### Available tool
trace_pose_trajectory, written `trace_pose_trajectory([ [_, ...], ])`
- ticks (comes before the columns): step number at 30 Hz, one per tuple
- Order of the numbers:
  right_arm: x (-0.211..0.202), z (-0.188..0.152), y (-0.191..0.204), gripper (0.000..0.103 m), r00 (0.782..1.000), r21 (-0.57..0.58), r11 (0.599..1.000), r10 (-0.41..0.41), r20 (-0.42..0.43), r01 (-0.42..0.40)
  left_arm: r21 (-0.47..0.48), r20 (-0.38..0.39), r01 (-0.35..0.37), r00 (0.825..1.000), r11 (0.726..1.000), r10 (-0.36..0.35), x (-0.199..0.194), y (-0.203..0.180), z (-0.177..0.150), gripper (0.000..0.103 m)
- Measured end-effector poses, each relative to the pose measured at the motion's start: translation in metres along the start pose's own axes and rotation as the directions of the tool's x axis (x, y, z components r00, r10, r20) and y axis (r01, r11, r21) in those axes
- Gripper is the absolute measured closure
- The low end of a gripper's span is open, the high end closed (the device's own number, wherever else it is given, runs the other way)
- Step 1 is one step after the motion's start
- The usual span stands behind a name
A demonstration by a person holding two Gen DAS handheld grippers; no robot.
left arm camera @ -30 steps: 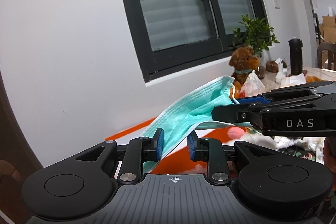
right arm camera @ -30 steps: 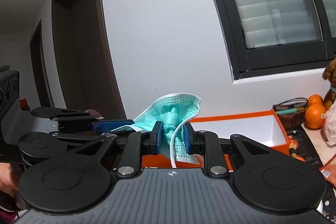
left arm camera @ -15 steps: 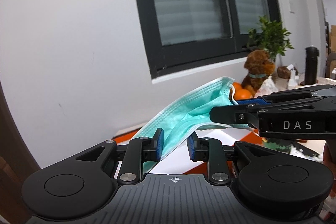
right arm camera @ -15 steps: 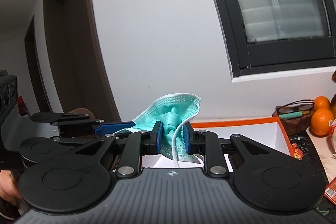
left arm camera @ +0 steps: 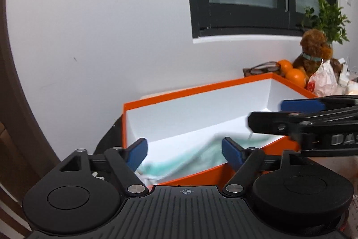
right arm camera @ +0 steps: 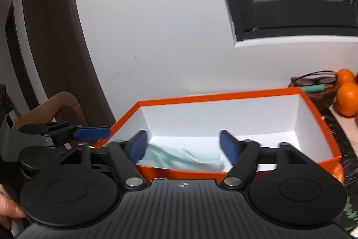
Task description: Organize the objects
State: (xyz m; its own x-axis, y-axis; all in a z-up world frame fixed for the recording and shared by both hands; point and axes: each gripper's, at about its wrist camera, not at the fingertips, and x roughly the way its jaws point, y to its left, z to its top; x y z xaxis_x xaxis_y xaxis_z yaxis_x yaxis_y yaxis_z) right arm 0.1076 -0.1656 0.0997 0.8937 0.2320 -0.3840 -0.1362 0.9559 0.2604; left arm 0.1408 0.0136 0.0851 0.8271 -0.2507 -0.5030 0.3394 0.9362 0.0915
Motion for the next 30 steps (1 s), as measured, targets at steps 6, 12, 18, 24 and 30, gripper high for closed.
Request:
trace_pose_trajectory([
  [6, -0.045, -0.002, -0.004, 0.013, 0.997, 0.035, 0.999, 0.015, 0.071, -0.018, -0.003, 0.014, -0.019, 1.000, 1.000, 0.019, -0.044, 0.015, -0.009, 0.000],
  [12, -0.081, -0.010, 0.003, 0.013, 0.996, 0.050, 0.998, 0.034, 0.084, -0.038, 0.037, 0.034, -0.080, 0.996, 0.996, 0.079, -0.119, 0.033, -0.017, 0.000],
  [18, -0.128, -0.008, 0.011, 0.012, 0.987, 0.092, 0.992, 0.068, 0.143, -0.082, 0.079, 0.105, -0.137, 0.986, 0.987, 0.128, -0.224, 0.029, -0.017, 0.000],
  [24, -0.174, -0.009, 0.020, 0.012, 0.978, 0.068, 0.993, 0.081, 0.191, -0.095, 0.139, 0.229, -0.082, 0.972, 0.987, 0.048, -0.318, -0.026, 0.002, 0.000],
  [30, -0.216, -0.004, 0.016, 0.012, 0.970, 0.048, 0.997, 0.043, 0.238, -0.056, 0.205, 0.333, 0.071, 0.933, 0.976, -0.138, -0.372, -0.108, 0.037, 0.000],
])
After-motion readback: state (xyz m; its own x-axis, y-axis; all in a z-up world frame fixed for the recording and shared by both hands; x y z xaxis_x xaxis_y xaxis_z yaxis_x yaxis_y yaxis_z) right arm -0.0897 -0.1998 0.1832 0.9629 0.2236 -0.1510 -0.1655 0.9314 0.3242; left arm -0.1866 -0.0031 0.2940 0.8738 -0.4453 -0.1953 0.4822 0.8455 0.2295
